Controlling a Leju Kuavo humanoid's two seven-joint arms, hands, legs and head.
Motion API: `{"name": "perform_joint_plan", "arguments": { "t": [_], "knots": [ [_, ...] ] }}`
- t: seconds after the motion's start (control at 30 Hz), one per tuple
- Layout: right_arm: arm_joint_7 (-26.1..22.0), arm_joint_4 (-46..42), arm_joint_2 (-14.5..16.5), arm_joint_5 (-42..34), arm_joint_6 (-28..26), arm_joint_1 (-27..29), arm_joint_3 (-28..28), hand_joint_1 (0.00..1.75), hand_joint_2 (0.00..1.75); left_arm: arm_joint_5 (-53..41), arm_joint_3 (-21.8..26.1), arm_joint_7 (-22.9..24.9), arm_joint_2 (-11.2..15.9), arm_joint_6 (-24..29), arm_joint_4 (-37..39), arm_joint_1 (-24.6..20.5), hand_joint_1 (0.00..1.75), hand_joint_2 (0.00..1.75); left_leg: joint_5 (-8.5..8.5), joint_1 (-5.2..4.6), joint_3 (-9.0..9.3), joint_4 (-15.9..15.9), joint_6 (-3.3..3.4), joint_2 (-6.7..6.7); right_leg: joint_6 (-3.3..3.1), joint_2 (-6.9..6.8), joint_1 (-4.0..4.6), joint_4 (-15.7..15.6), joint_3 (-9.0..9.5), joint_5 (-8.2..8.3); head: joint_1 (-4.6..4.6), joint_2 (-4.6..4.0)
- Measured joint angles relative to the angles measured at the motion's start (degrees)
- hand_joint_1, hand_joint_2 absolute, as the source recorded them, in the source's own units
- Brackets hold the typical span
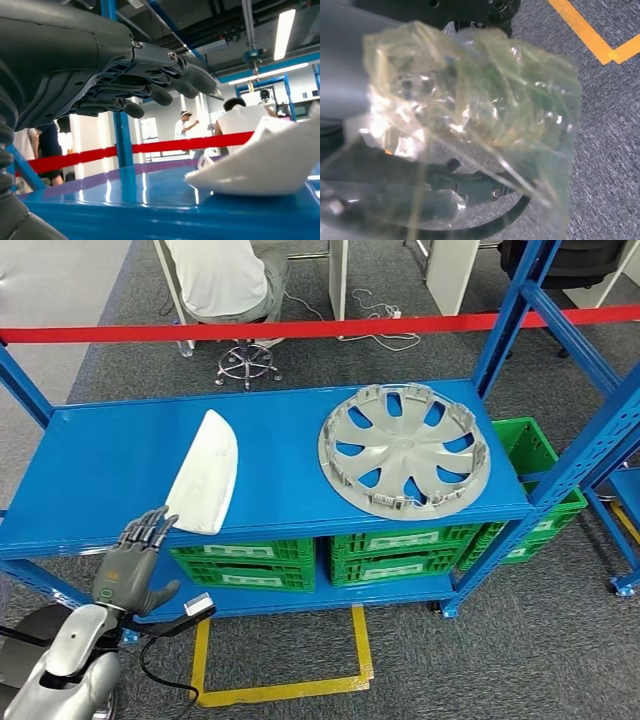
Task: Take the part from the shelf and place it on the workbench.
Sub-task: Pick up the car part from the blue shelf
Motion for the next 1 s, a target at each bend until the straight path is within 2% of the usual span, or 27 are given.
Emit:
{"name": "perform_joint_plan", "arguments": {
  "t": [0.43, 0.77, 1.0],
  "knots": [
    [0.3, 0.2, -1.0, -2.3, -0.3, 0.4, 3.4, 0.00, 0.00, -4.6, -4.2, 1.3, 0.1, 1.6, 7.6, -5.9, 0.00, 1.75, 0.01, 0.00, -0.02, 0.0, 0.01, 0.00, 0.00, 0.01, 0.00, 0.0, -0.01, 0.01, 0.01, 0.00],
    [0.7, 0.4, -1.8, -3.9, -0.8, 1.5, 5.0, 0.00, 0.00, -6.8, -5.5, 2.2, 0.7, 2.7, 11.1, -10.9, 0.00, 1.75, 0.02, 0.00, -0.01, 0.0, 0.01, 0.00, 0.00, 0.01, 0.00, 0.0, -0.01, 0.02, 0.00, 0.00],
    [0.7, 0.4, -2.0, -4.2, -0.9, 1.8, 5.7, 0.00, 0.00, -6.9, -5.9, 2.3, 1.0, 3.4, 12.3, -12.3, 0.00, 1.75, 0.02, 0.00, -0.02, 0.0, 0.01, 0.00, 0.00, 0.02, 0.00, 0.0, -0.02, 0.02, 0.01, 0.00]
  ]
}}
